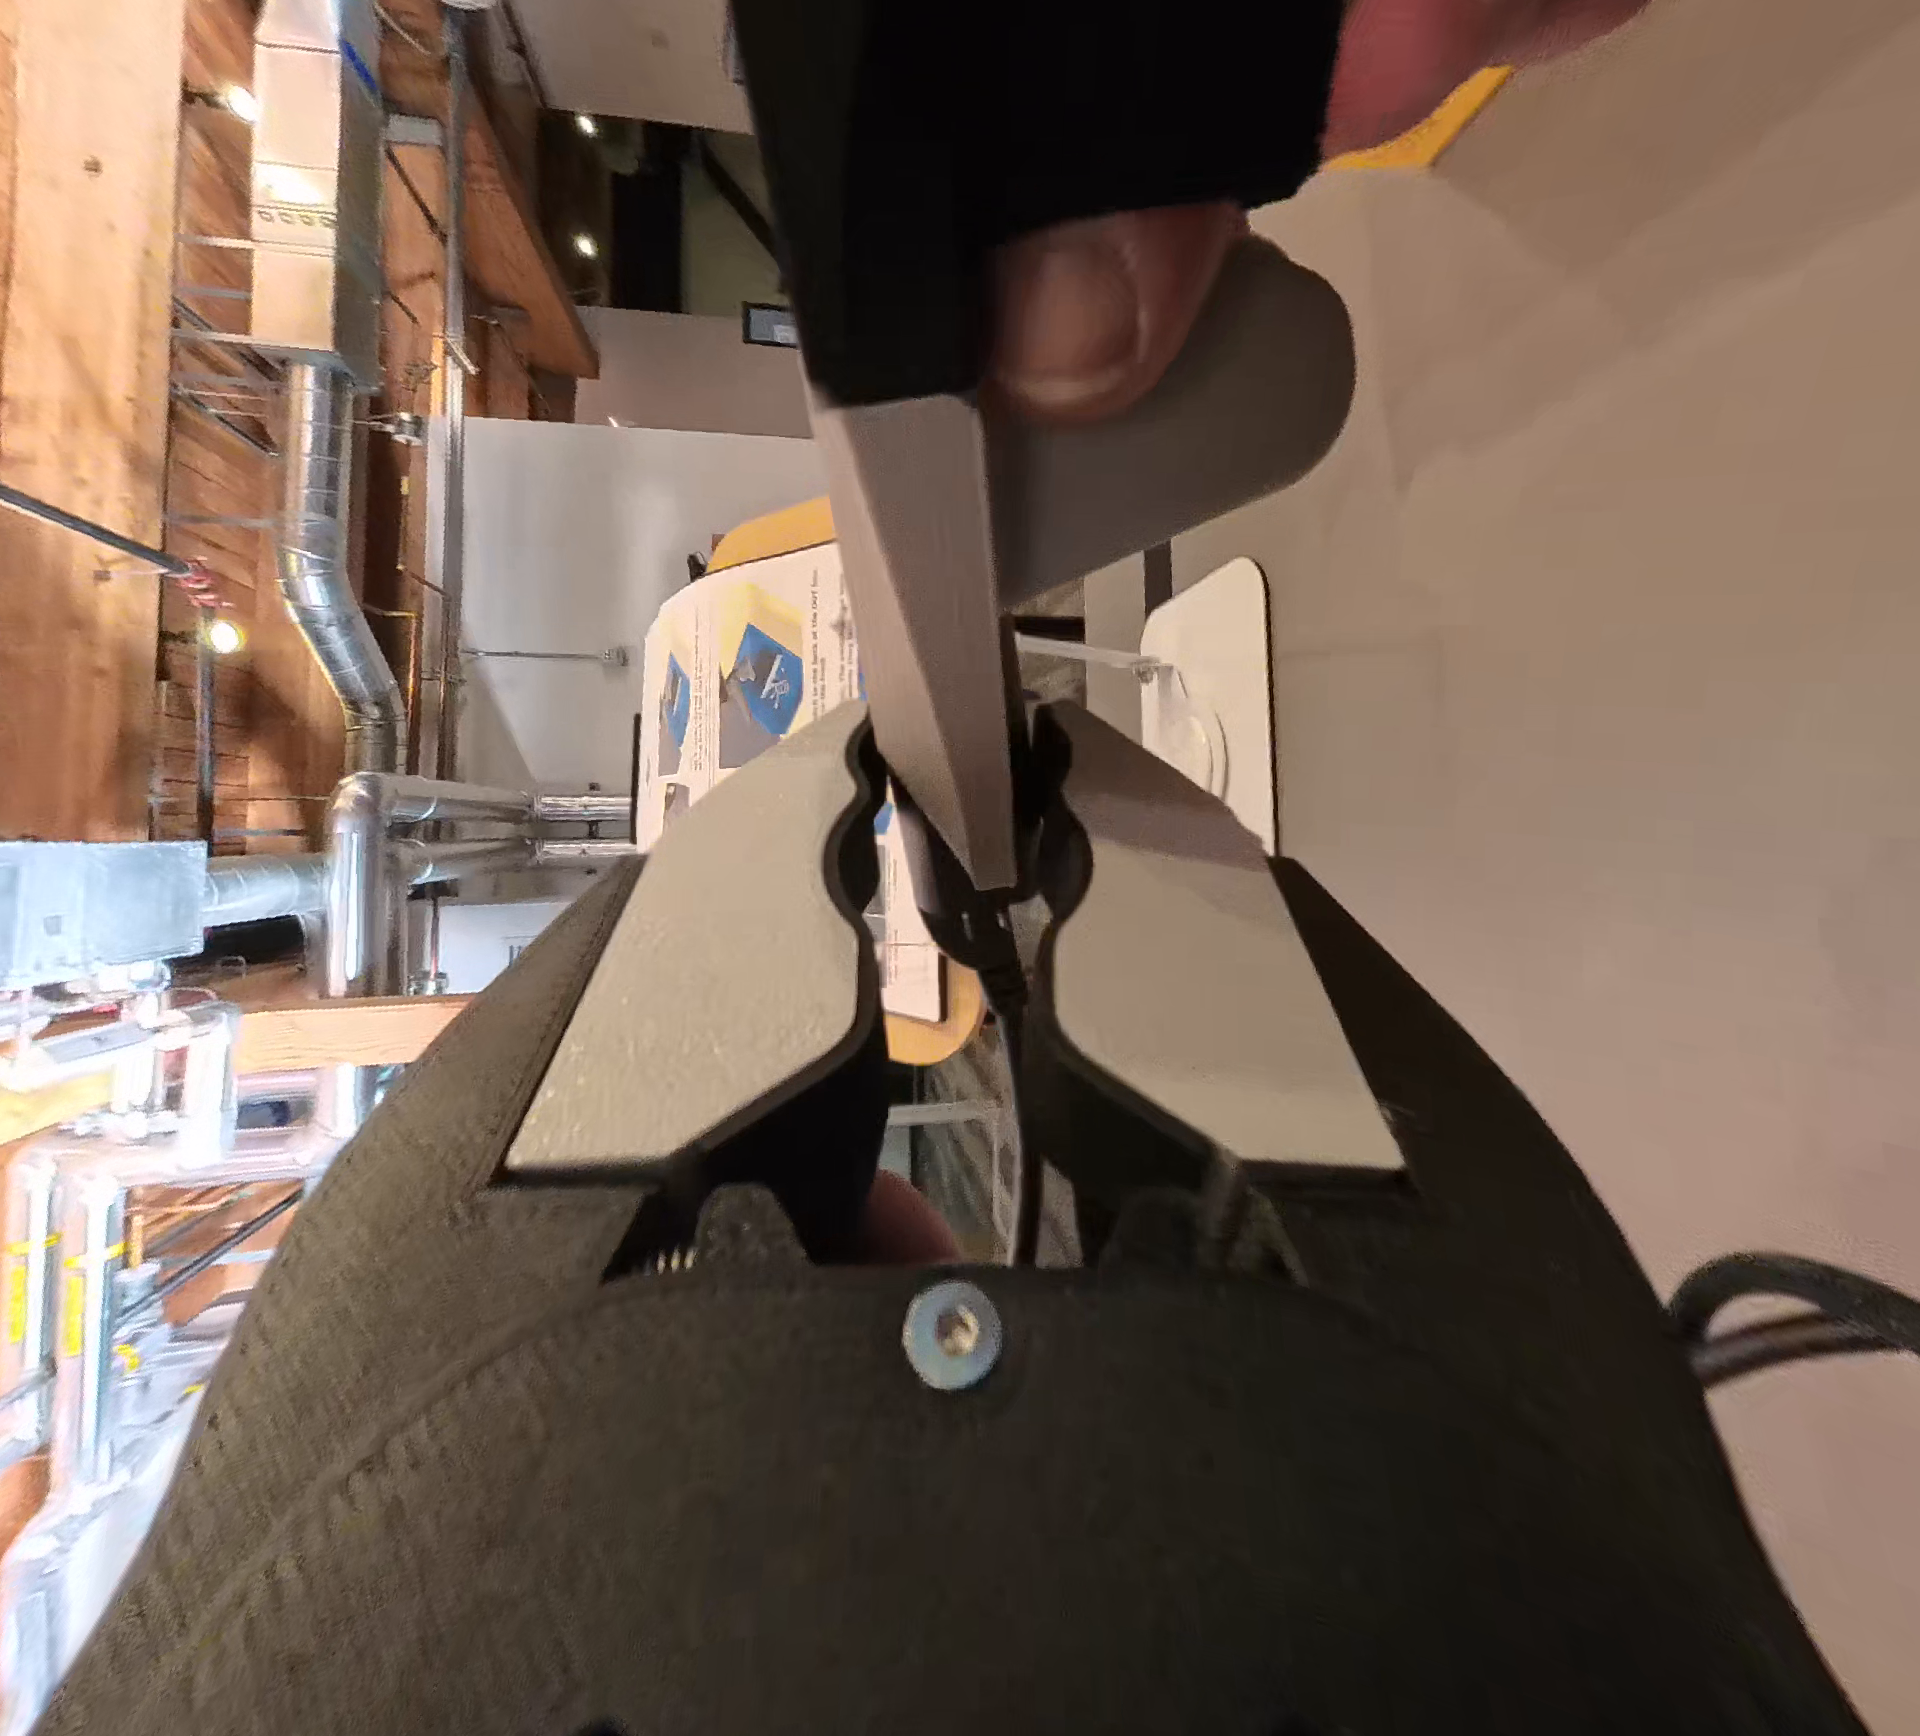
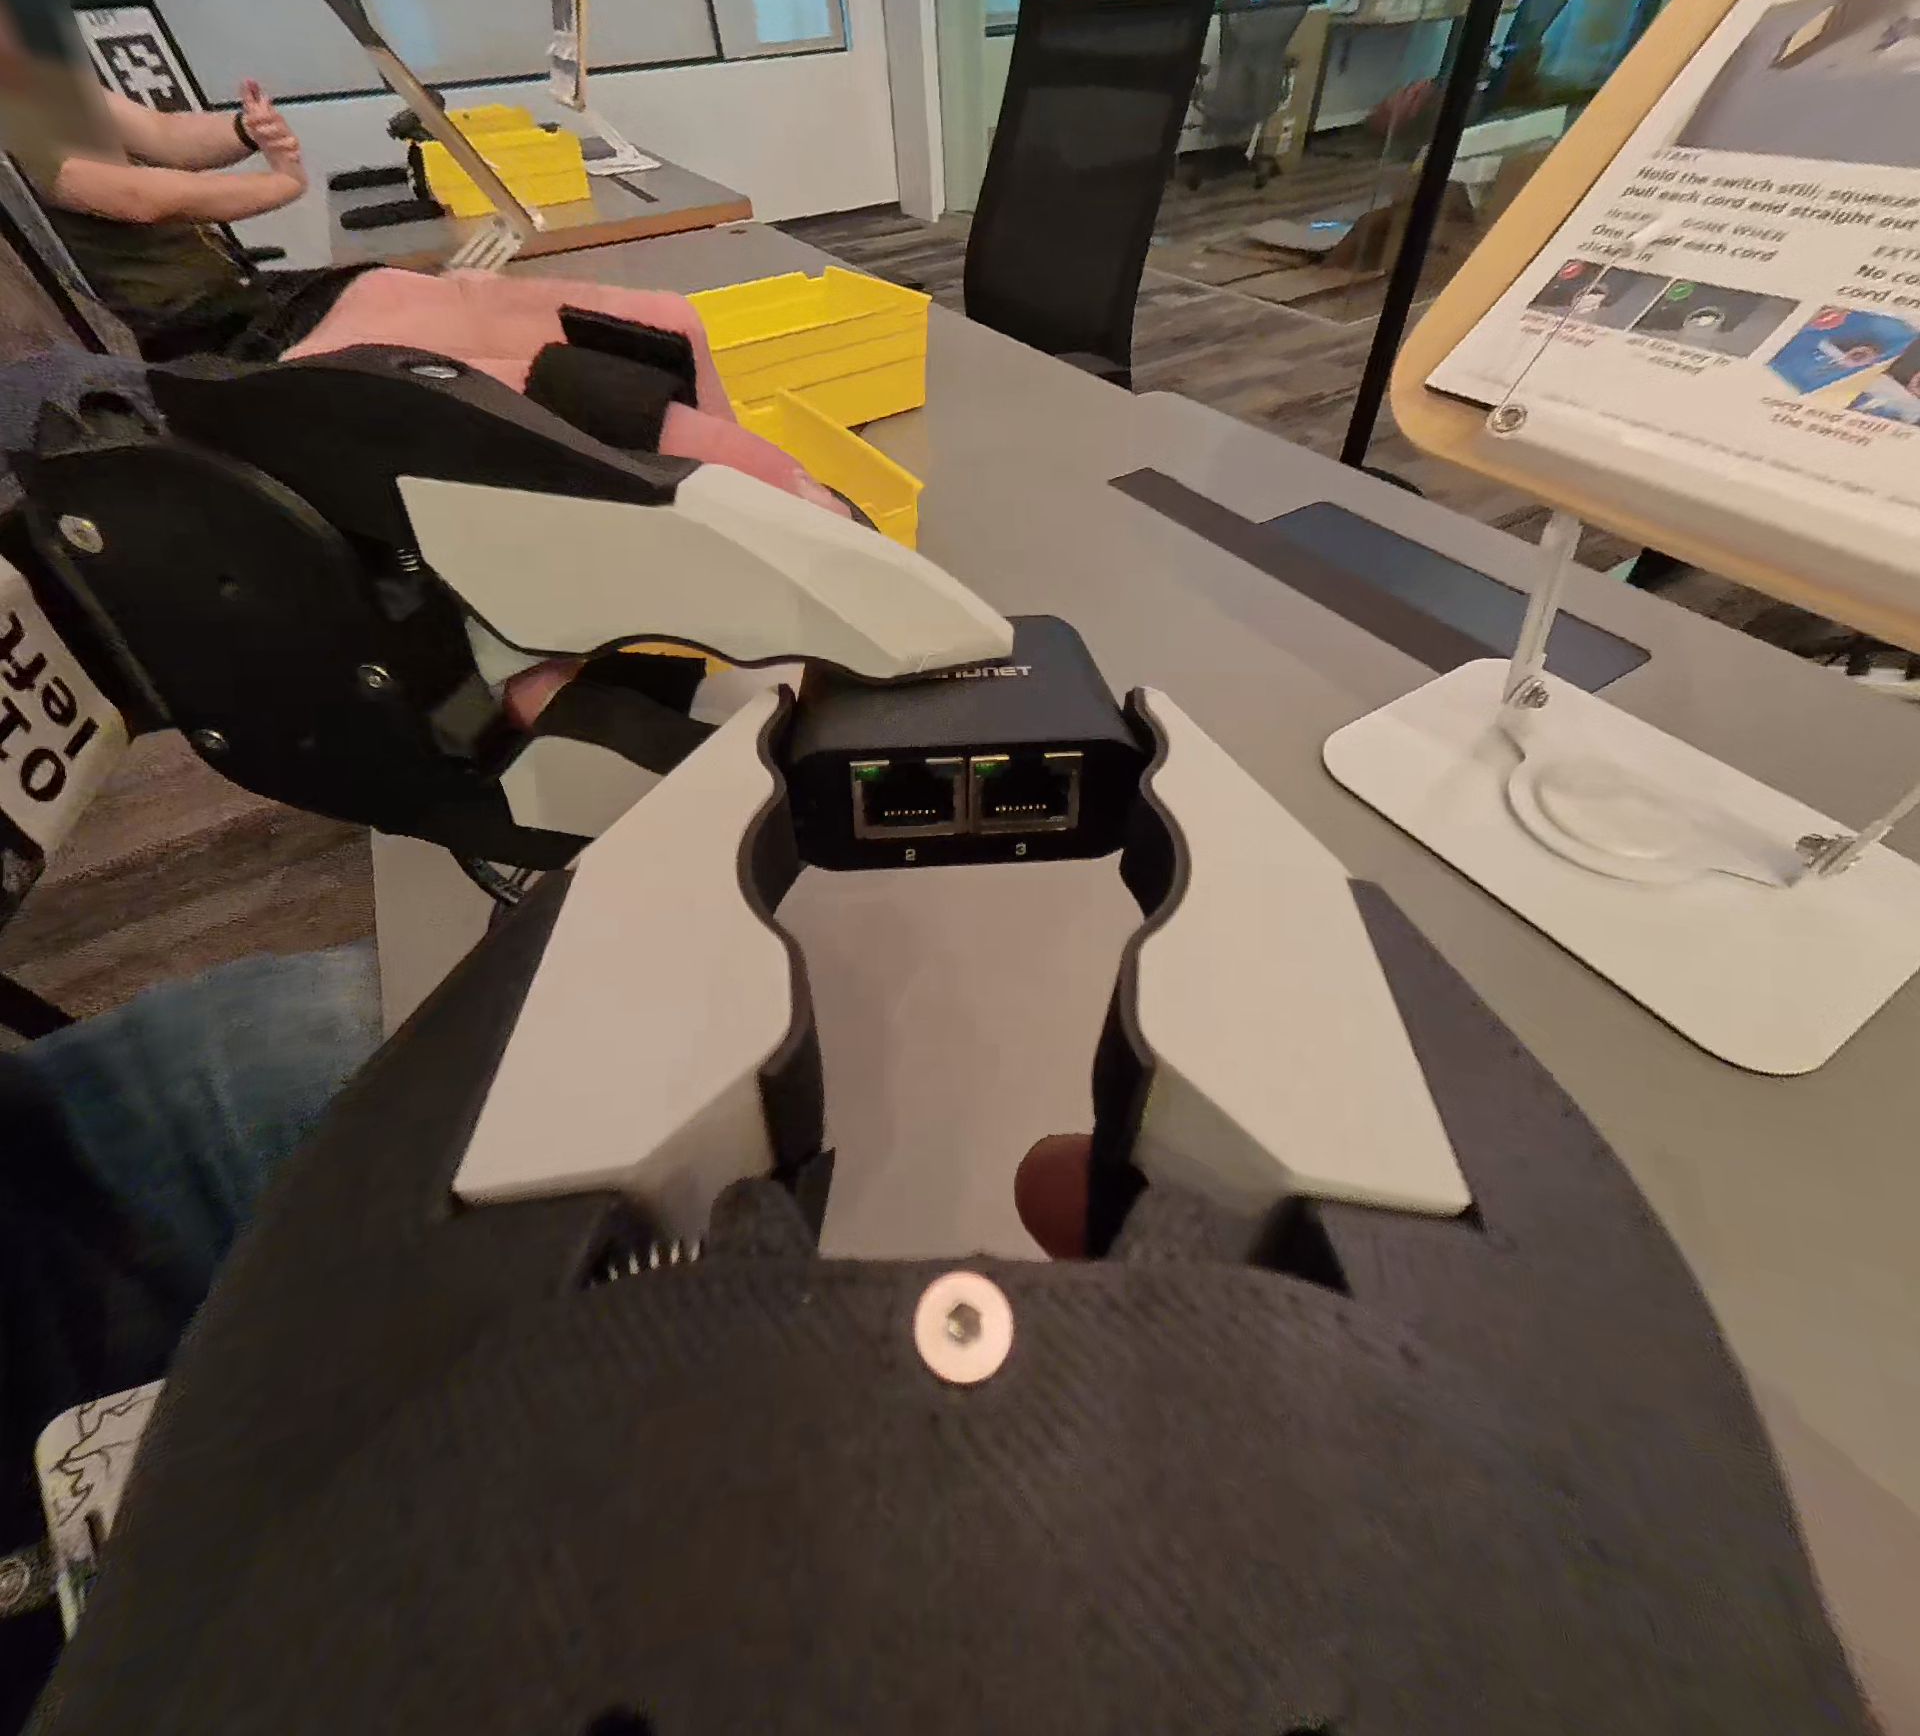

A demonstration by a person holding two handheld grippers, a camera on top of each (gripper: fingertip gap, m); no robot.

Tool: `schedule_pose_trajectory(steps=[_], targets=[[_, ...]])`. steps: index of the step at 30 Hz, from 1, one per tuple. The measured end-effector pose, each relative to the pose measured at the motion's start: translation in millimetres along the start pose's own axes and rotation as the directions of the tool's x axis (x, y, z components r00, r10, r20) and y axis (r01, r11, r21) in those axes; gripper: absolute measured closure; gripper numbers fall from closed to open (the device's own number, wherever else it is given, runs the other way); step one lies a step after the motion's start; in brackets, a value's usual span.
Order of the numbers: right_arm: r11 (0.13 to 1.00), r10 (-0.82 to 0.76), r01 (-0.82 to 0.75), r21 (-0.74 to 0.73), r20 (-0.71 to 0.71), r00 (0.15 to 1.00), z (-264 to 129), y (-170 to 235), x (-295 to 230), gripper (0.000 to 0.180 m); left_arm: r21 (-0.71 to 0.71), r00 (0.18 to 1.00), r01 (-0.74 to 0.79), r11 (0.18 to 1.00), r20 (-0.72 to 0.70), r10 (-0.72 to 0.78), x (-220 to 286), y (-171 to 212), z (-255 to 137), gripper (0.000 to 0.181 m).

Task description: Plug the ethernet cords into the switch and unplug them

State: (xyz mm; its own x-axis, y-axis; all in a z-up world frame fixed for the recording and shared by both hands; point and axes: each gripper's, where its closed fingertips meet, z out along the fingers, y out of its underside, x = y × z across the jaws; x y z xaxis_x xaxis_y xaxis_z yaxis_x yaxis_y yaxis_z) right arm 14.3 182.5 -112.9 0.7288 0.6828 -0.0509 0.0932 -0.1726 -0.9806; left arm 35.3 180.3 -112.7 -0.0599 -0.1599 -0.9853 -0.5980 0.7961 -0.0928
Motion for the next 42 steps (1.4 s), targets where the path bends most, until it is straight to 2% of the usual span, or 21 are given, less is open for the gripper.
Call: schedule_pose_trajectory(steps=[4, 6, 10, 12, 14, 17, 19, 20, 23, 25, 27, 30, 34, 39, 41, 42], targets=[[0.999, -0.008, 0.003, 0.047, 0.115, 0.993, -9, -12, -12, 0.115, 0.108, 0.985, 0.174, 0.979, -0.002, -0.175, -10, 1, -9, 0.156], [0.996, -0.082, 0.076, 0.045, 0.147, 0.986, -17, -16, -15, 0.108, 0.199, 0.954, 0.301, 0.933, -0.072, -0.292, -13, -2, -17, 0.156], [0.949, -0.312, 0.295, 0.113, 0.2, 0.929, -32, -31, -31, 0.121, 0.331, 0.833, 0.552, 0.765, -0.244, -0.496, -27, -10, -34, 0.156], [0.918, -0.393, 0.374, 0.131, 0.192, 0.899, -32, -38, -37, 0.13, 0.368, 0.776, 0.629, 0.685, -0.351, -0.524, -29, -19, -44, 0.156], [0.887, -0.456, 0.424, 0.182, 0.201, 0.867, -35, -47, -46, 0.149, 0.387, 0.749, 0.66, 0.644, -0.408, -0.523, -30, -25, -51, 0.156], [0.856, -0.514, 0.481, 0.189, 0.217, 0.83, -35, -51, -55, 0.155, 0.387, 0.708, 0.703, 0.597, -0.464, -0.532, -31, -24, -55, 0.156], [0.835, -0.551, 0.536, 0.127, 0.172, 0.817, -31, -48, -51, 0.156, 0.337, 0.713, 0.693, 0.638, -0.456, -0.533, -25, -16, -49, 0.154], [0.823, -0.569, 0.561, 0.096, 0.136, 0.811, -28, -48, -47, 0.156, 0.309, 0.731, 0.669, 0.676, -0.437, -0.523, -23, -10, -45, 0.146], [0.759, -0.648, 0.649, -0.059, 0.03, 0.761, -25, -44, -31, 0.158, 0.275, 0.822, 0.557, 0.784, -0.32, -0.472, -32, 4, -43, 0.132], [0.694, -0.711, 0.705, -0.145, 0.008, 0.703, -22, -39, -30, 0.158, 0.251, 0.876, 0.472, 0.845, -0.243, -0.417, -39, 4, -43, 0.137], [0.634, -0.759, 0.746, -0.205, 0.02, 0.65, -18, -35, -33, 0.158, 0.198, 0.932, 0.336, 0.921, -0.209, -0.295, -33, 2, -41, 0.141], [0.585, -0.789, 0.771, -0.25, 0.047, 0.613, -14, -31, -36, 0.159, 0.152, 0.966, 0.202, 0.968, -0.193, -0.171, -23, 1, -39, 0.151], [0.632, -0.745, 0.749, -0.201, 0.109, 0.658, -16, -28, -45, 0.158, 0.203, 0.966, 0.218, 0.955, -0.185, -0.181, -21, -1, -45, 0.154], [0.778, -0.588, 0.618, -0.118, 0.211, 0.781, -25, -34, -51, 0.155, 0.203, 0.984, 0.159, 0.966, -0.11, -0.139, -20, 4, -49, 0.154], [0.828, -0.51, 0.549, -0.11, 0.258, 0.821, -29, -36, -50, 0.144, 0.216, 0.988, 0.147, 0.965, -0.087, -0.131, -21, 6, -52, 0.155], [0.848, -0.462, 0.514, -0.13, 0.294, 0.837, -30, -32, -49, 0.129, 0.228, 0.99, 0.13, 0.965, -0.076, -0.115, -22, 5, -55, 0.155]])
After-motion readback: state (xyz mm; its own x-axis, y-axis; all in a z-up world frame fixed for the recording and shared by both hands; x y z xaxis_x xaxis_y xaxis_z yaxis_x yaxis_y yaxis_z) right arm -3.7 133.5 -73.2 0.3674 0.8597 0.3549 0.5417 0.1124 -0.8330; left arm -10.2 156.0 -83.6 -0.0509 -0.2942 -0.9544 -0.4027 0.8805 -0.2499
